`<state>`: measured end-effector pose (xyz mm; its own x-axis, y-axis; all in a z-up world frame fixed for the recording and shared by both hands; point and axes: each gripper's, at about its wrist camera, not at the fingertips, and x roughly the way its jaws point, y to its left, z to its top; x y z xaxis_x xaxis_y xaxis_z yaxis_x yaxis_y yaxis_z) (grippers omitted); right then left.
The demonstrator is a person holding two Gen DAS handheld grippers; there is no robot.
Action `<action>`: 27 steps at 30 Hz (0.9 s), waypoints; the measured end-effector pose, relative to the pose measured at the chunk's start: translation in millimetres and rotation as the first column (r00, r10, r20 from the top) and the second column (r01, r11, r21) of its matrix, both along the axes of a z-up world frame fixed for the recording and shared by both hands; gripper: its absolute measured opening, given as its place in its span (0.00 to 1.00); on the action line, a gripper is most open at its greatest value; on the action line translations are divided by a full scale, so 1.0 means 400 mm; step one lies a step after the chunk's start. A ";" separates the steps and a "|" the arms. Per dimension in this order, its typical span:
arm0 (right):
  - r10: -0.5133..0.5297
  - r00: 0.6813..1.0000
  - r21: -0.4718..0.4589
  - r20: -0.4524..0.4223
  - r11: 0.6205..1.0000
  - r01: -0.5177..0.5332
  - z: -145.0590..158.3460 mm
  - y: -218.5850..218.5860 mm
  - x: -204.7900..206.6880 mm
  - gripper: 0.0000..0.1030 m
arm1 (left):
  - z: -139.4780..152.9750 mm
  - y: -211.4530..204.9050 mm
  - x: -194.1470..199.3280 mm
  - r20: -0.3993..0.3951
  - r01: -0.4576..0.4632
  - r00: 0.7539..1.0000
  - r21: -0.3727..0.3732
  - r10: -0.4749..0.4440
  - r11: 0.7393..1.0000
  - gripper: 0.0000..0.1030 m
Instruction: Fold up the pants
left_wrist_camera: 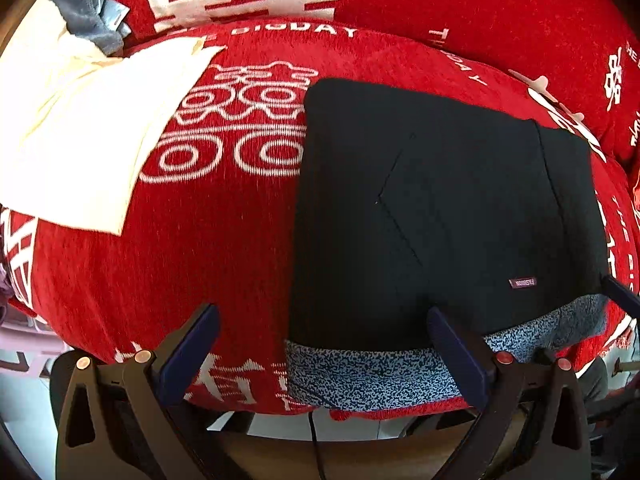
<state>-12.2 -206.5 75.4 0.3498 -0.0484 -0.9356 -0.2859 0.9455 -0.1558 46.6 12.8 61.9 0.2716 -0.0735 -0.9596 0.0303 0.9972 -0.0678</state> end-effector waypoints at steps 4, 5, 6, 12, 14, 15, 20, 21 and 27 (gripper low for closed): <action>-0.024 1.000 0.025 -0.003 0.999 0.024 -0.027 -0.015 0.008 1.00 | -0.019 0.004 0.012 0.002 0.005 1.000 -0.019 -0.005 1.000 1.00; -0.022 1.000 0.022 0.006 1.000 0.022 -0.030 -0.015 0.008 1.00 | -0.021 0.005 0.013 0.006 0.006 1.000 -0.025 -0.006 1.000 1.00; -0.015 1.000 0.013 0.016 1.000 0.014 -0.032 -0.013 0.005 1.00 | -0.021 0.006 0.014 0.005 0.006 1.000 -0.028 -0.006 1.000 1.00; -0.031 0.999 0.022 -0.007 0.999 0.032 0.014 -0.011 0.000 1.00 | 0.030 0.006 0.003 0.020 -0.009 1.000 0.003 0.009 1.000 1.00; -0.082 0.997 0.048 0.007 0.995 0.082 0.053 -0.024 0.000 1.00 | 0.047 -0.009 -0.009 0.030 -0.001 1.000 0.013 0.001 1.000 1.00; -0.105 0.994 0.049 0.016 0.993 0.104 0.067 -0.028 0.001 1.00 | 0.057 -0.020 -0.014 0.035 0.009 0.999 0.015 -0.009 1.000 1.00; -0.203 0.979 0.002 0.023 0.979 0.203 0.105 -0.053 -0.003 1.00 | 0.087 -0.065 -0.041 0.078 0.036 0.996 0.034 -0.038 0.999 1.00; -0.217 0.976 0.001 0.025 0.976 0.217 0.107 -0.061 -0.005 1.00 | 0.093 -0.073 -0.046 0.095 0.037 0.995 0.041 -0.041 0.998 1.00; -0.313 0.950 0.068 0.006 0.948 0.312 0.111 -0.099 -0.007 1.00 | 0.081 -0.088 -0.063 0.103 0.020 0.994 0.052 -0.025 0.998 1.00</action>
<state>-14.8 -245.9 119.6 0.3419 -0.0967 -0.9348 0.0278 0.9953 -0.0928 21.4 -22.5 94.5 0.3681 -0.0329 -0.9292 0.0569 0.9983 -0.0128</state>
